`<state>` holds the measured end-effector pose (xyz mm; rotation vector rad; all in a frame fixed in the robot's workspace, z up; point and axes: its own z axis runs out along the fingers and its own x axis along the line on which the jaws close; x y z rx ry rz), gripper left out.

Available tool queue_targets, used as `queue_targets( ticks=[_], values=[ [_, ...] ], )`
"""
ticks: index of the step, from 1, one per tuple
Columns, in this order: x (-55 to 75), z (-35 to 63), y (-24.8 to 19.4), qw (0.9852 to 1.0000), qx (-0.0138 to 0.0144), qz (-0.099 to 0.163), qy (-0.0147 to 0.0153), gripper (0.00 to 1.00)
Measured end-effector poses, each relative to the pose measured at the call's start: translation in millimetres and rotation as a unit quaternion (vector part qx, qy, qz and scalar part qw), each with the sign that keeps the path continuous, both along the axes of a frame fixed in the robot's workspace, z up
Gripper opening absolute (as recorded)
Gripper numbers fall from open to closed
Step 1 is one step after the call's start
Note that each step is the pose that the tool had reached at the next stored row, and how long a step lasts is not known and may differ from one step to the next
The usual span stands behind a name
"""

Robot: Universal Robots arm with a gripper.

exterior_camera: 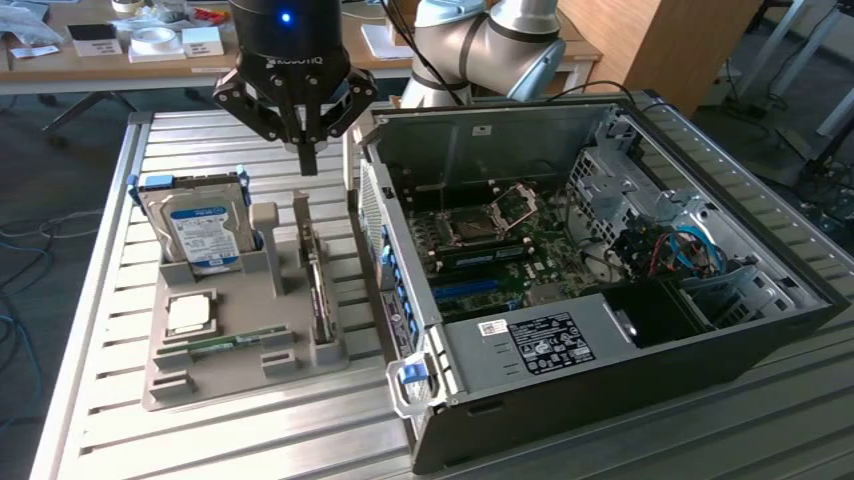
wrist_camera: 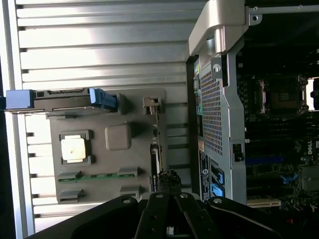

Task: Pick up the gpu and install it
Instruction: 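Reach for the gpu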

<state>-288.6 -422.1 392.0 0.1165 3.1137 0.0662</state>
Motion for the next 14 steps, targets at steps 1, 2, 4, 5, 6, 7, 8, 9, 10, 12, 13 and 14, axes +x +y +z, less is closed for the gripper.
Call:
queue_targets(
  ticks=[1, 2, 4, 5, 6, 7, 8, 9, 10, 12, 13, 14],
  values=[
    [0.0, 0.0, -0.4, 1.0, 0.0, 0.0, 0.0, 0.11],
    [0.1, 0.1, -0.9, 1.0, 0.0, 0.0, 0.0, 0.11],
    [0.0, 0.0, -1.6, 1.0, 0.0, 0.0, 0.0, 0.11],
    [0.0, 0.0, -1.6, 1.0, 0.0, 0.0, 0.0, 0.11],
    [0.0, 0.0, -1.6, 1.0, 0.0, 0.0, 0.0, 0.11],
    [0.0, 0.0, -1.6, 1.0, 0.0, 0.0, 0.0, 0.11],
    [0.1, 0.0, -1.6, 1.0, 0.0, 0.0, 0.0, 0.11],
    [0.0, 0.0, -1.6, 1.0, 0.0, 0.0, 0.0, 0.11],
    [0.0, 0.0, -1.6, 1.0, 0.0, 0.0, 0.0, 0.11],
    [0.0, 0.1, -1.6, 1.0, -0.0001, 0.0, 0.0, 0.11],
    [0.0, 0.1, -1.6, 1.0, 0.0, 0.0, 0.0, 0.11],
    [0.0, 0.0, -1.6, 1.0, 0.0, 0.0, 0.0, 0.11]
  ],
)
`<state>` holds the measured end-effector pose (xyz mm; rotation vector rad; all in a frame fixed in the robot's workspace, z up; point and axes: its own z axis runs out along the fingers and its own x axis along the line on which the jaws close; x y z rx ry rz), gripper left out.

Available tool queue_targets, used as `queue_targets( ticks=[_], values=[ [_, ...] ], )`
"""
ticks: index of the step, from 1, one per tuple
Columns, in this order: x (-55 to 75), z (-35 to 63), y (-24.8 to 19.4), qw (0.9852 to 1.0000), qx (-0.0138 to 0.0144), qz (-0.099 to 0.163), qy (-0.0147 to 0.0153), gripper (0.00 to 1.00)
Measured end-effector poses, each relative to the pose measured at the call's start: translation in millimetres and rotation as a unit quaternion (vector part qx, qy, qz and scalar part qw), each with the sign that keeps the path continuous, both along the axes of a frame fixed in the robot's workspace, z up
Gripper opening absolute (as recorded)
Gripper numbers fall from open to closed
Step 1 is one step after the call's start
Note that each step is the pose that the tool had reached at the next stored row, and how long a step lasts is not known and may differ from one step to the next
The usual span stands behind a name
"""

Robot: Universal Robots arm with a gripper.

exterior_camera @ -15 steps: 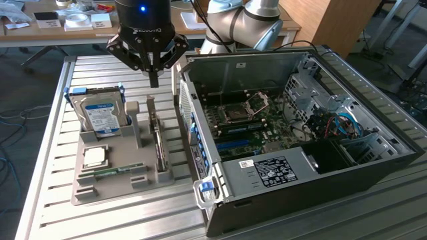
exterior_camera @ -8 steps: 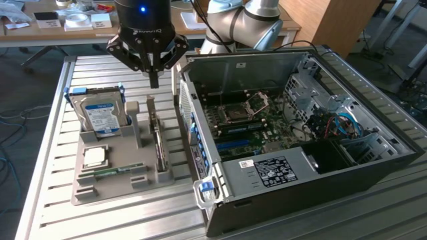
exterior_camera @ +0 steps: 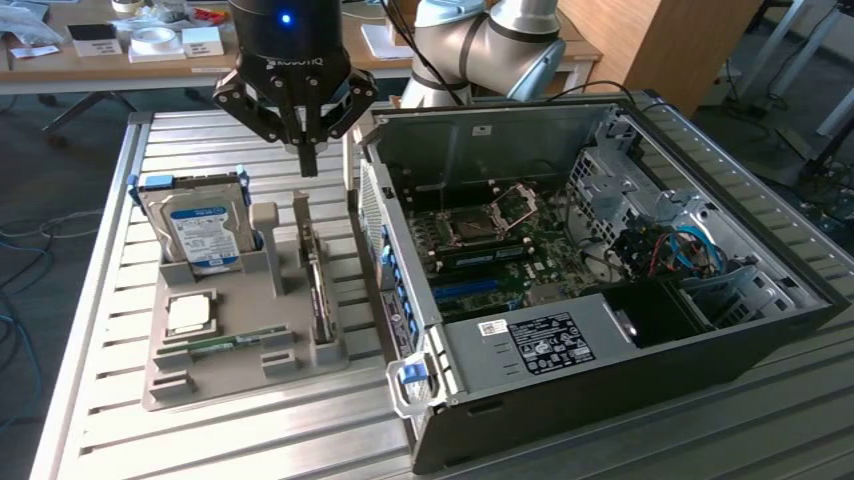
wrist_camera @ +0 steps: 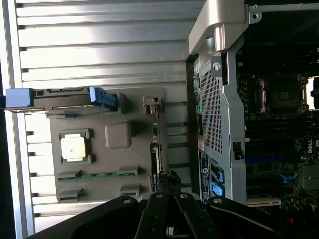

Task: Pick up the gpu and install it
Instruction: 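Reach for the gpu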

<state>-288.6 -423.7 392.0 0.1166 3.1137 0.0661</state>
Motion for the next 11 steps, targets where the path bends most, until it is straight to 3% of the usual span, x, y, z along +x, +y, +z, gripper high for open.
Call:
queue_targets(
  ticks=[11],
  values=[
    [0.0, 0.0, -1.6, 1.0, 0.0, 0.0, 0.0, 0.11]
  ],
)
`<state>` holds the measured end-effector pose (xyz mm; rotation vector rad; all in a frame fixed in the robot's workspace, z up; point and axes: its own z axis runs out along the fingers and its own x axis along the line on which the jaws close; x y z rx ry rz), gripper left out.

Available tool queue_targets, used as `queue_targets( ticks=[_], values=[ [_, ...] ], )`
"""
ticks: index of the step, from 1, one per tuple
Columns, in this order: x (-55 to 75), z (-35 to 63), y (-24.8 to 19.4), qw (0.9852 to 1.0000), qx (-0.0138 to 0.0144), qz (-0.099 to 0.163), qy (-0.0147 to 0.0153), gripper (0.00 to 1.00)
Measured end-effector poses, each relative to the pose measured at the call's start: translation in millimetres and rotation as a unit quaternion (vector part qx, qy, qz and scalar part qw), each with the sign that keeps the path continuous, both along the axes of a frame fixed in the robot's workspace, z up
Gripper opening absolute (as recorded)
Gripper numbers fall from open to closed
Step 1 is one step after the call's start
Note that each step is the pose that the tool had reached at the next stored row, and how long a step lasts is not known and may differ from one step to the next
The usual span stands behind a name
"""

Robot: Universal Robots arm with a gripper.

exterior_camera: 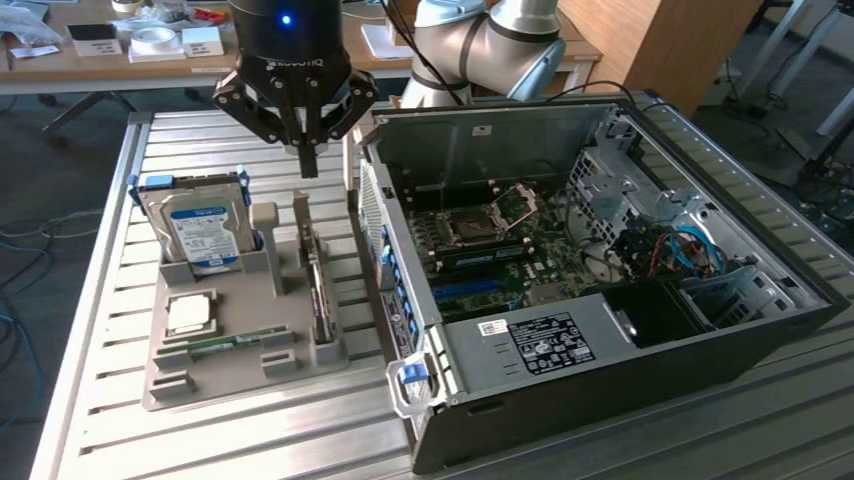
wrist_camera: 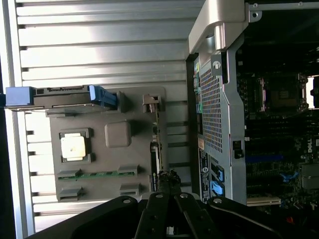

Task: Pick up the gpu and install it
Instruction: 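Reach for the gpu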

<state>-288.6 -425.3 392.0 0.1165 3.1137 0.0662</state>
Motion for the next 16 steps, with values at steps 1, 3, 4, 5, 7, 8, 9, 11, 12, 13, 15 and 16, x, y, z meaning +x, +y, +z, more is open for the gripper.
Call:
queue_targets(
  ticks=[1, 3, 4, 5, 7, 8, 9, 11, 12, 13, 15, 16],
  values=[
    [0.0, 0.1, -0.2, 1.0, 0.0, 0.0, 0.0001, 0.11],
    [-0.5, 0.0, -0.7, 1.0, 0.0, 0.0, 0.0, 0.11],
    [-1.3, 0.0, -0.8, 1.0, 0.0, 0.0, 0.0, 0.11],
    [-3.3, -0.2, -0.8, 1.0, 0.0, 0.0, -0.0001, 0.11],
    [-6.9, -0.4, -0.7, 1.0, 0.0, 0.0, 0.0, 0.11],
    [-8.0, -0.5, -0.8, 1.0, 0.0, 0.0, 0.0, 0.11],
    [-8.8, -0.5, -0.8, 1.0, 0.0, 0.0, 0.0, 0.11],
    [-9.4, -0.6, -1.3, 1.0, 0.0, 0.0, 0.0, 0.11],
    [-9.5, -0.6, -2.5, 1.0, 0.0, 0.0, 0.0, 0.11],
    [-9.5, -0.5, -4.3, 1.0, 0.0, 0.0, 0.0, 0.11],
    [-9.5, -0.5, -6.5, 1.0, 0.0, 0.0, 0.0, 0.11],
    [-9.5, -0.6, -6.5, 1.0, 0.0, 0.0, 0.0, 0.11]
  ],
)
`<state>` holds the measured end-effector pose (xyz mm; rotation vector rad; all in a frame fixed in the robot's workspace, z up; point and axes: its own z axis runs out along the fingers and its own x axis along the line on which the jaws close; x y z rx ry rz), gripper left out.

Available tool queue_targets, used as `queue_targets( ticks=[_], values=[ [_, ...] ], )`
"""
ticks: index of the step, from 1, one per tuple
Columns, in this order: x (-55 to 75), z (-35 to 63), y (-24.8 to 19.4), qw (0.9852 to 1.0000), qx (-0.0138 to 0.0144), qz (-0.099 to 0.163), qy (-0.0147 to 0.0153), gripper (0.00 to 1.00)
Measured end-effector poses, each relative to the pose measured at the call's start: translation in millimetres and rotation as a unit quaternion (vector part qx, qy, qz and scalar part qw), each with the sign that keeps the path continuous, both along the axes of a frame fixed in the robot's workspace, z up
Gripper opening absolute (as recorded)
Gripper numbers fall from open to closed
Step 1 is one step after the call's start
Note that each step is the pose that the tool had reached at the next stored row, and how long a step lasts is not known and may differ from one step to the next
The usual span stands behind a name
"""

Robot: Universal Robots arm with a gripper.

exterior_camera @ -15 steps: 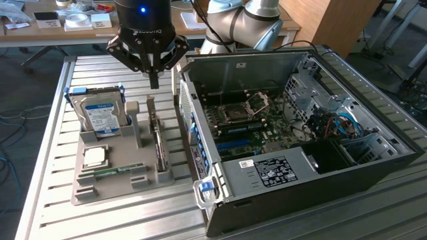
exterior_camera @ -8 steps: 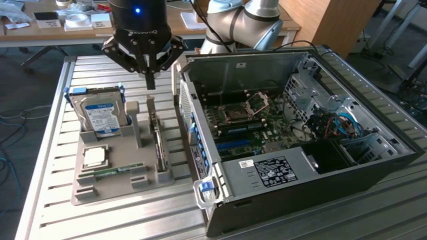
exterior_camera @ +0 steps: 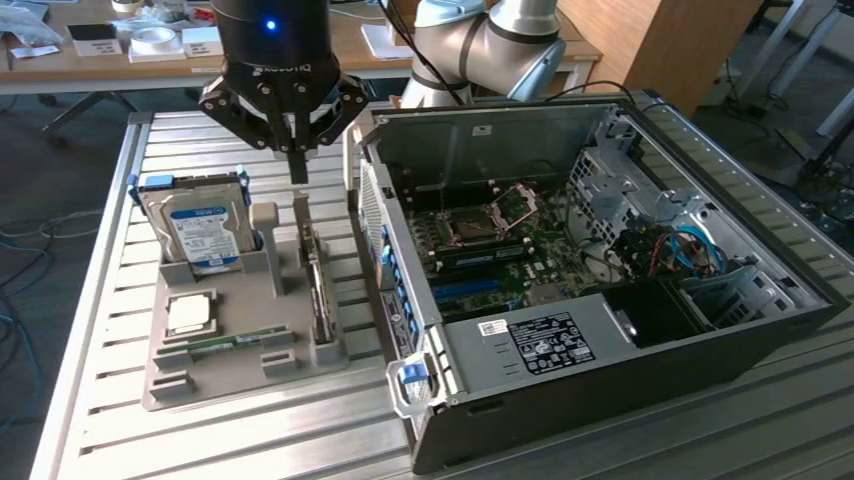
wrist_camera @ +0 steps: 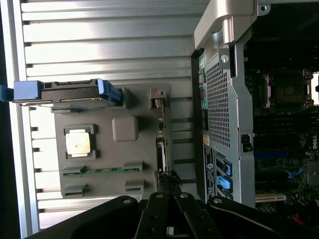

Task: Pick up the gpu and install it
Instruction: 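Reach for the gpu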

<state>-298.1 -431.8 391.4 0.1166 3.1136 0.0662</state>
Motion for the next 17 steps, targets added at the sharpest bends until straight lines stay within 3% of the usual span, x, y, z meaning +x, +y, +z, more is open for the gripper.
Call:
queue_targets(
  ticks=[13, 17],
  values=[
    [0.0, 0.0, -0.2, 1.0, 0.0, 0.0, 0.0, 0.11],
    [0.0, 0.0, -4.1, 1.0, 0.0, 0.0, 0.0, 0.11]
  ],
)
